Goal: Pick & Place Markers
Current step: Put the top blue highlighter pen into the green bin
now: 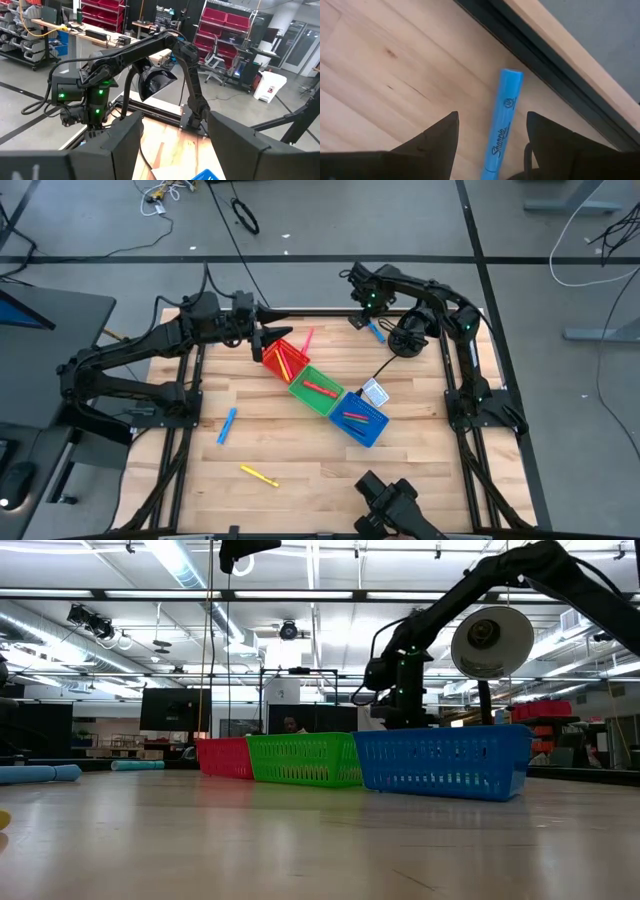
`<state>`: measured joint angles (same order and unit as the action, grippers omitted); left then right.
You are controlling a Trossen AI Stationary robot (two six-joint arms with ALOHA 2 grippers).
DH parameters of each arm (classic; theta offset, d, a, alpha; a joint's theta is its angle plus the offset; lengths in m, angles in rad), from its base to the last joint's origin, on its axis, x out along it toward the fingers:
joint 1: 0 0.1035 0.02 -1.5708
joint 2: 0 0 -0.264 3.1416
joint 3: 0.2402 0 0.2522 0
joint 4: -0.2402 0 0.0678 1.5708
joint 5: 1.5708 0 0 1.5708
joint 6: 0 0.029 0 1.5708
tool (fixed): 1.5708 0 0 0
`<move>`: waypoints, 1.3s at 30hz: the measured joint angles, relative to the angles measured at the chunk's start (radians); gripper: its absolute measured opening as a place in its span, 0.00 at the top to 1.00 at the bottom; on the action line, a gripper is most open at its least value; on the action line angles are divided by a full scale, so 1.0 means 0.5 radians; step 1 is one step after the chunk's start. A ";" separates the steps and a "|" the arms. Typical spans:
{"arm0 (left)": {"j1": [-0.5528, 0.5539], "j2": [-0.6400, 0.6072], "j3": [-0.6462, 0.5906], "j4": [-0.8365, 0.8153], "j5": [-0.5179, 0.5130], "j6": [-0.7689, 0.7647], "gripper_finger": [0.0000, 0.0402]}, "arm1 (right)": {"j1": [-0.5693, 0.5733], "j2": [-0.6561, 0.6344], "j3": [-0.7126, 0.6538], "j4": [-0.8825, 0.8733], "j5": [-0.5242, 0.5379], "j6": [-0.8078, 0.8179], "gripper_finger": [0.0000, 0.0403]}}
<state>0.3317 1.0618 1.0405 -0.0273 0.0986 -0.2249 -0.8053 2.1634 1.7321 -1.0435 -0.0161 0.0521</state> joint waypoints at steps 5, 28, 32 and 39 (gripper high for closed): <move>0.000 -0.002 -0.001 -0.031 0.007 0.001 0.42 | 0.005 0.006 0.000 0.024 0.016 0.045 0.42; 0.000 -0.002 -0.001 -0.051 0.007 0.000 0.42 | 0.007 0.149 0.000 -0.049 0.036 0.028 0.42; 0.000 -0.002 -0.001 -0.051 0.007 0.000 0.42 | 0.008 0.189 0.004 -0.092 -0.030 0.013 0.42; 0.002 -0.002 -0.001 -0.052 0.007 0.002 0.42 | 0.018 0.193 0.012 -0.094 0.015 -0.025 0.52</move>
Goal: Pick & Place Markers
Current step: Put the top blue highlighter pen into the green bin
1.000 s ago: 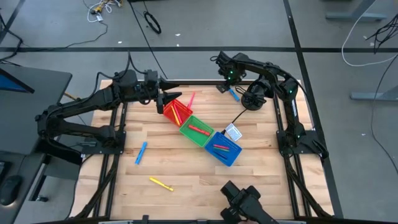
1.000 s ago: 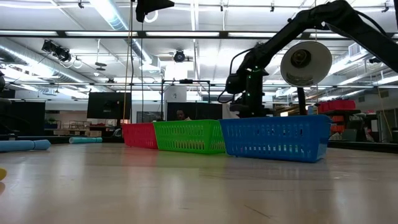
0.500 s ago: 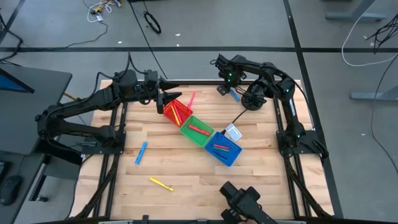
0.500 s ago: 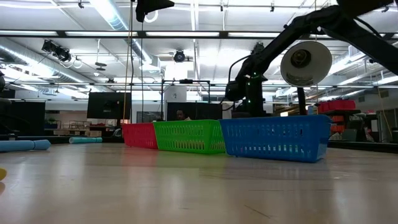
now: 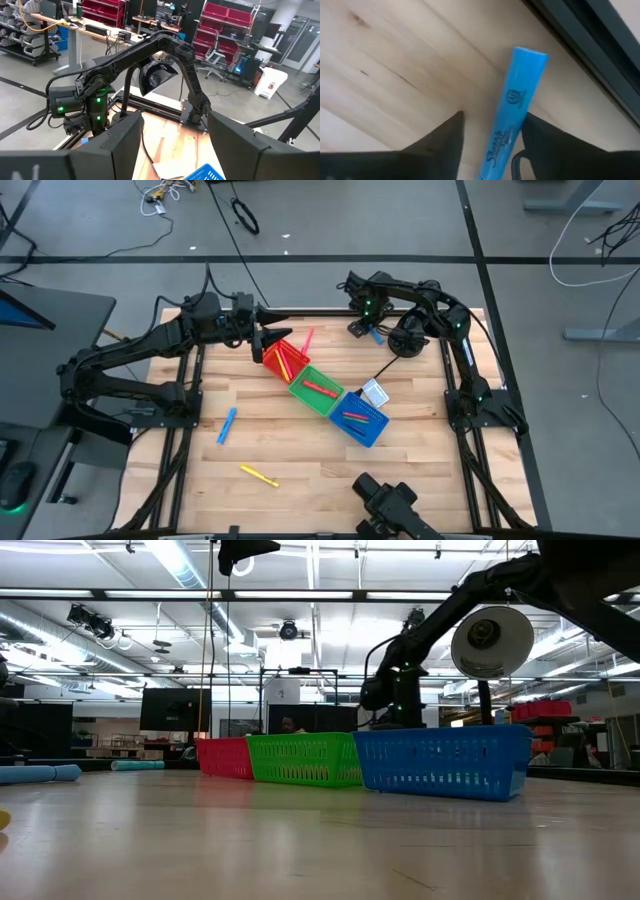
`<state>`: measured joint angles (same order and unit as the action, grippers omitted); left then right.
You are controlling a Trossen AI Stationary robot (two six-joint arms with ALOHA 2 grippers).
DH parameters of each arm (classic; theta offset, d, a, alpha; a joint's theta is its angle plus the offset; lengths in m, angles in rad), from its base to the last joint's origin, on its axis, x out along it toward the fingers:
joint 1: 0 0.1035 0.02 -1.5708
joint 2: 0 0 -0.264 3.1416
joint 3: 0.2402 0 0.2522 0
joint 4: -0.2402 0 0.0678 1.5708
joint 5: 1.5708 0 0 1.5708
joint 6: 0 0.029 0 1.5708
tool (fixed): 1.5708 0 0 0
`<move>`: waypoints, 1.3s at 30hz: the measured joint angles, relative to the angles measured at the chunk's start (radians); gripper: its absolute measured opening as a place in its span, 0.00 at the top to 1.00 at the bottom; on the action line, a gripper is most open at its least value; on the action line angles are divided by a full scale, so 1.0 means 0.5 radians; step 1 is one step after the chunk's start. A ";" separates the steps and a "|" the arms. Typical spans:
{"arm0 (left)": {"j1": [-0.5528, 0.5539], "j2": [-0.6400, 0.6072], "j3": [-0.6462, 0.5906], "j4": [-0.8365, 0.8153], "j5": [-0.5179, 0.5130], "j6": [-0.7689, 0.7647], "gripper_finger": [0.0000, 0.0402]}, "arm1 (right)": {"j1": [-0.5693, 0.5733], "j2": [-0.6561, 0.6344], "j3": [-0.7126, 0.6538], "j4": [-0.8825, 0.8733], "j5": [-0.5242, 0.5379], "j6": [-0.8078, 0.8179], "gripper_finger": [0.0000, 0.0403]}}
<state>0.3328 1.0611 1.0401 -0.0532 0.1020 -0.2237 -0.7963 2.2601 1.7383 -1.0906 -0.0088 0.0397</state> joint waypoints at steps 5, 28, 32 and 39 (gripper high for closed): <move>0.000 0.000 0.000 -0.011 0.000 0.001 0.42 | 0.002 0.000 0.001 -0.001 0.000 -0.001 0.72; 0.000 -0.001 0.000 -0.040 -0.001 -0.002 0.42 | -0.002 -0.301 0.087 -0.025 0.083 0.002 0.91; 0.000 -0.001 0.000 -0.040 0.000 -0.018 0.42 | 0.017 -0.308 0.248 -0.189 0.092 0.004 0.91; 0.000 -0.001 0.000 -0.038 0.000 -0.055 0.42 | 0.075 -0.309 0.592 -0.472 0.113 0.072 0.91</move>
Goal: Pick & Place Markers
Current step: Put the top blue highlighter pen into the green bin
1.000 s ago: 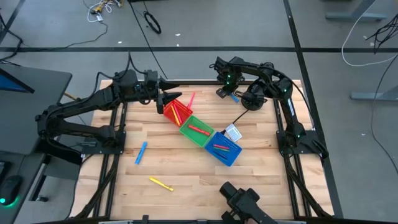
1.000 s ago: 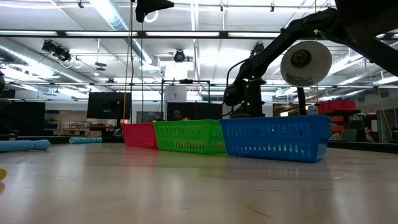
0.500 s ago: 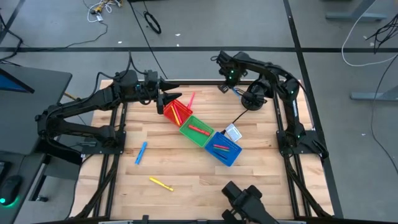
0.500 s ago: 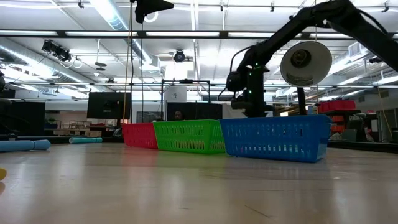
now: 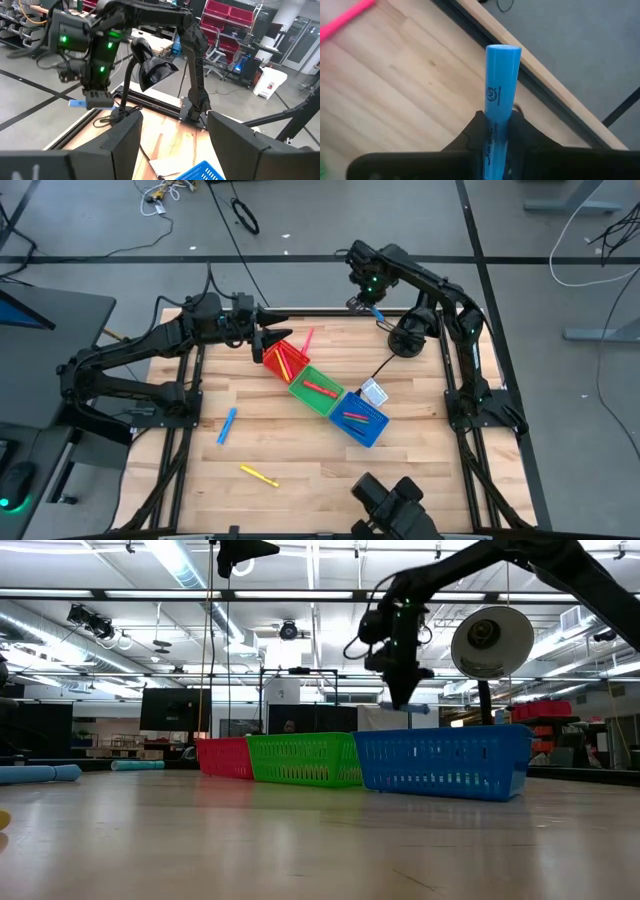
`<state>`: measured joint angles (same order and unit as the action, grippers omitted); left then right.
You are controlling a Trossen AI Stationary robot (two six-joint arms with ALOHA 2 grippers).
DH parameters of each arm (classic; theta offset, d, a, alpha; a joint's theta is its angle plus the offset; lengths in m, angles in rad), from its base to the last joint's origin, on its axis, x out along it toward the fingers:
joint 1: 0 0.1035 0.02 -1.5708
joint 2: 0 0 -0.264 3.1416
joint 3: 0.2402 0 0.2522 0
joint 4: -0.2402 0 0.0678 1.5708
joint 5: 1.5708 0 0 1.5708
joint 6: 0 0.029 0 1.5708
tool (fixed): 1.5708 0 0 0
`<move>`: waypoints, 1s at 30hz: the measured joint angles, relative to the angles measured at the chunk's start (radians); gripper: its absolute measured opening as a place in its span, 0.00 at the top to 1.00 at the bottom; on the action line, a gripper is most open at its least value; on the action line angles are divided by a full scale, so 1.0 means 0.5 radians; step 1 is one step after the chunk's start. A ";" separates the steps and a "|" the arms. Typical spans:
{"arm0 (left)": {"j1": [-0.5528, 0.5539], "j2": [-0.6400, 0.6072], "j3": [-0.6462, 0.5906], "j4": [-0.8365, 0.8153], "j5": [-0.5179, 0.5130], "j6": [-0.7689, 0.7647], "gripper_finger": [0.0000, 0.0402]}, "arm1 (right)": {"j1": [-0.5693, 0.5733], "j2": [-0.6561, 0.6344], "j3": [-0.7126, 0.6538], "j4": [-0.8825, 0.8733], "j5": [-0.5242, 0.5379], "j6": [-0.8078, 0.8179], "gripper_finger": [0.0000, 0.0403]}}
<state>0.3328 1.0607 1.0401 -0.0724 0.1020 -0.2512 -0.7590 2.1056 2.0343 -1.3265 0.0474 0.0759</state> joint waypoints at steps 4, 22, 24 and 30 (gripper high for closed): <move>0.000 0.000 0.000 0.000 0.000 0.000 0.42 | 0.037 0.000 0.211 -0.185 -0.001 0.082 0.91; 0.000 0.000 0.000 0.002 0.000 0.002 0.42 | 0.261 -0.063 0.633 -0.489 -0.030 0.271 0.91; 0.000 0.000 0.000 0.002 -0.001 0.004 0.42 | 0.273 -0.062 0.631 -0.490 -0.031 0.288 0.91; 0.000 0.000 0.000 0.003 -0.001 0.002 0.42 | 0.368 -0.062 0.631 -0.489 -0.014 0.357 0.91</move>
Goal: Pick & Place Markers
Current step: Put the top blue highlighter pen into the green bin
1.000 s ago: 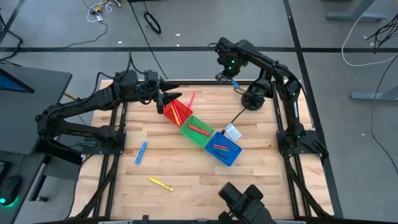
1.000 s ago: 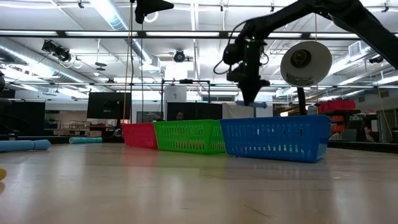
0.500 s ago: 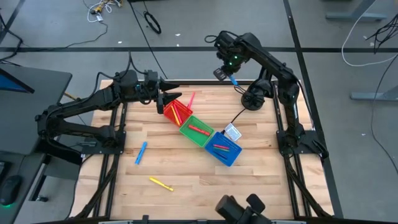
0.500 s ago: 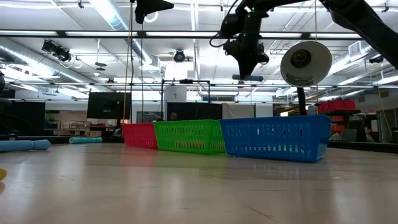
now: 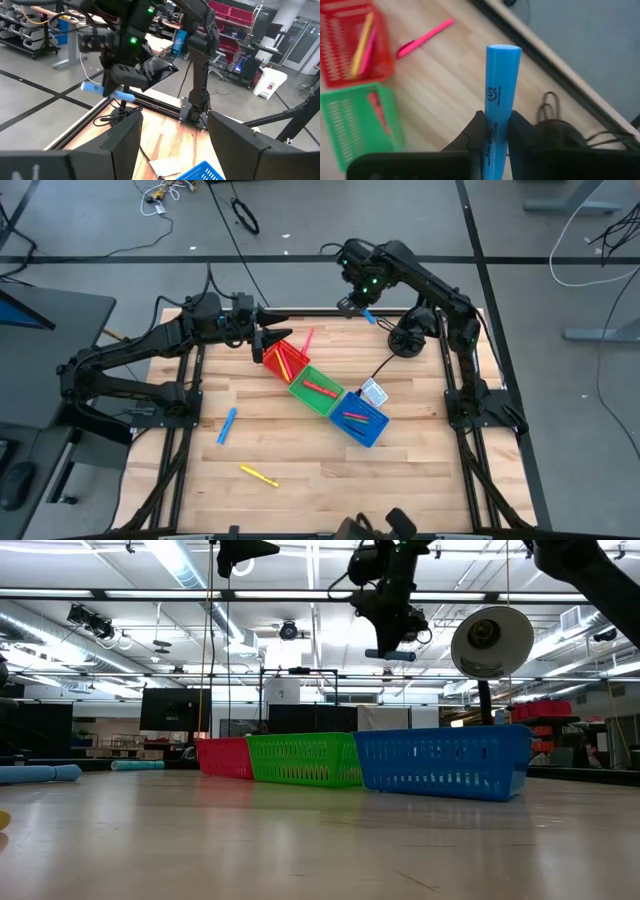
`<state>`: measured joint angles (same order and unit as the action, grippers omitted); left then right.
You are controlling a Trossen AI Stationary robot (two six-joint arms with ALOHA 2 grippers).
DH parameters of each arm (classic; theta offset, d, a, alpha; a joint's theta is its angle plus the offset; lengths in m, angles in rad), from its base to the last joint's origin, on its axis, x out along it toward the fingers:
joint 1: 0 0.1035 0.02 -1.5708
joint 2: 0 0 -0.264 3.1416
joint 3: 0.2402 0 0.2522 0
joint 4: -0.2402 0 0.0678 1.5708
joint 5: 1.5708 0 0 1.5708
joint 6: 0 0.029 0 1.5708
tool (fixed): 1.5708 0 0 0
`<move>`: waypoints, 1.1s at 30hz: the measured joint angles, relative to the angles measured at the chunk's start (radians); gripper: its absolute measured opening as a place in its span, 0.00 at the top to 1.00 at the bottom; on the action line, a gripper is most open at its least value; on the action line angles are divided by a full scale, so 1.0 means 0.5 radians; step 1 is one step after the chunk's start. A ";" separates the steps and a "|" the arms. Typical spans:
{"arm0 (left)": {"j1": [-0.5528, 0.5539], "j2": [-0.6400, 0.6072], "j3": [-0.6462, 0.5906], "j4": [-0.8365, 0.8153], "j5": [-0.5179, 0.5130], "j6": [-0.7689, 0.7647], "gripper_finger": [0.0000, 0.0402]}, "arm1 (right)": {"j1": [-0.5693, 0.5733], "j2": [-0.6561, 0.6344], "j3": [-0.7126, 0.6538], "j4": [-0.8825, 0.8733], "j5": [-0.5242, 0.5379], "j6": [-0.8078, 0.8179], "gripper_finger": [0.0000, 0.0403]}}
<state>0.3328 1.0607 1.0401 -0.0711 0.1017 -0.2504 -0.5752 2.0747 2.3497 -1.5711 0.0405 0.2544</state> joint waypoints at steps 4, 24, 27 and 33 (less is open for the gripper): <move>0.000 0.000 0.000 0.001 0.000 0.000 0.42 | 0.108 0.000 0.000 0.000 -0.015 0.049 0.91; 0.002 -0.019 0.000 -0.003 0.001 0.023 0.42 | 0.578 0.000 -0.001 0.054 -0.009 0.409 0.91; 0.003 -0.023 0.000 -0.022 0.029 0.028 0.42 | 0.634 0.000 -0.001 0.079 -0.014 0.468 0.91; 0.050 -0.156 0.000 -0.260 0.062 0.104 0.42 | 0.724 0.000 -0.001 0.141 -0.019 0.573 0.91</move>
<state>0.3581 0.9828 1.0401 -0.2010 0.1325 -0.1986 -0.2134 2.0747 2.3493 -1.5007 0.0311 0.5408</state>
